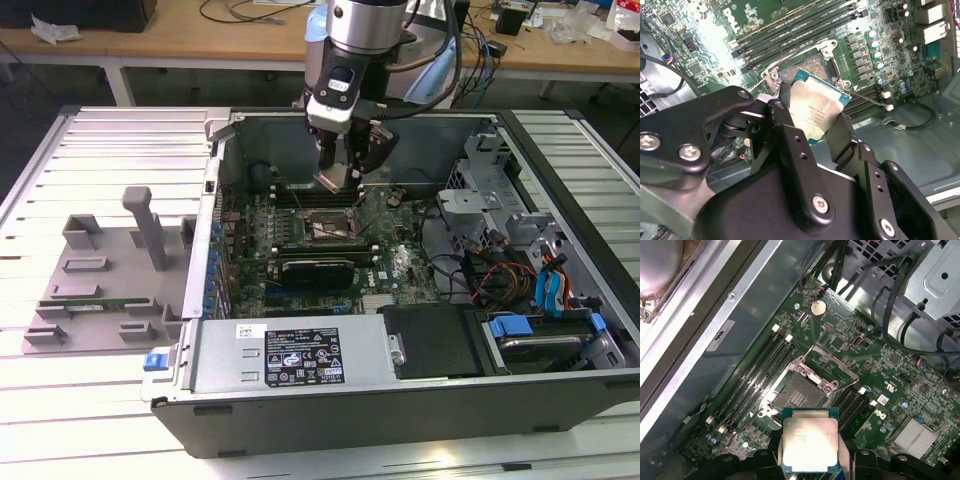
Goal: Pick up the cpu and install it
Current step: 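Place the cpu into insertion slot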
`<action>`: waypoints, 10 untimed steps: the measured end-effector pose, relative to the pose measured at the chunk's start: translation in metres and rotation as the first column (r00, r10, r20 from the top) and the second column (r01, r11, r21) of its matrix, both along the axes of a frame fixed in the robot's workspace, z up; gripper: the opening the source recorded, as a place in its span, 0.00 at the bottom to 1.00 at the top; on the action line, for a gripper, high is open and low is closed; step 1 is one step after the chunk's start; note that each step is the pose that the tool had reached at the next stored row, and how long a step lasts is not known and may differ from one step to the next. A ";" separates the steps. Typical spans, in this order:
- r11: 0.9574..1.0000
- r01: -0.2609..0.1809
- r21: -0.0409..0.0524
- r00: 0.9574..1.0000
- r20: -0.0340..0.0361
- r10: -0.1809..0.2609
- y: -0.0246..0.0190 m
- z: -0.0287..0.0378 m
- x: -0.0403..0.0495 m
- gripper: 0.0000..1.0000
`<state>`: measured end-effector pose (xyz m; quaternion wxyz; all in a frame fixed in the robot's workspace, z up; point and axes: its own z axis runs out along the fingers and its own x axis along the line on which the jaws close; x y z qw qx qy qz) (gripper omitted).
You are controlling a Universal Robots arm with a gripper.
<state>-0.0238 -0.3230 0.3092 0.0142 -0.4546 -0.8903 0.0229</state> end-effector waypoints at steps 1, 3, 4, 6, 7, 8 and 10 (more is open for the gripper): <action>1.000 0.014 0.000 1.000 0.000 -0.014 0.0000 -0.0001 0.0000 0.53; 0.999 0.034 0.000 0.999 0.000 -0.034 0.0000 -0.0001 0.0000 0.53; 0.999 0.041 0.000 0.999 0.000 -0.041 0.0000 -0.0001 0.0000 0.53; 0.997 0.082 0.000 0.997 0.000 -0.082 0.0000 -0.0004 0.0000 0.53; 0.995 0.096 0.000 0.995 0.000 -0.096 0.0000 -0.0004 0.0000 0.53; 0.994 0.111 0.000 0.994 0.000 -0.111 0.0000 -0.0005 0.0000 0.53; 0.992 0.125 0.000 0.992 0.000 -0.125 0.0000 -0.0006 0.0000 0.53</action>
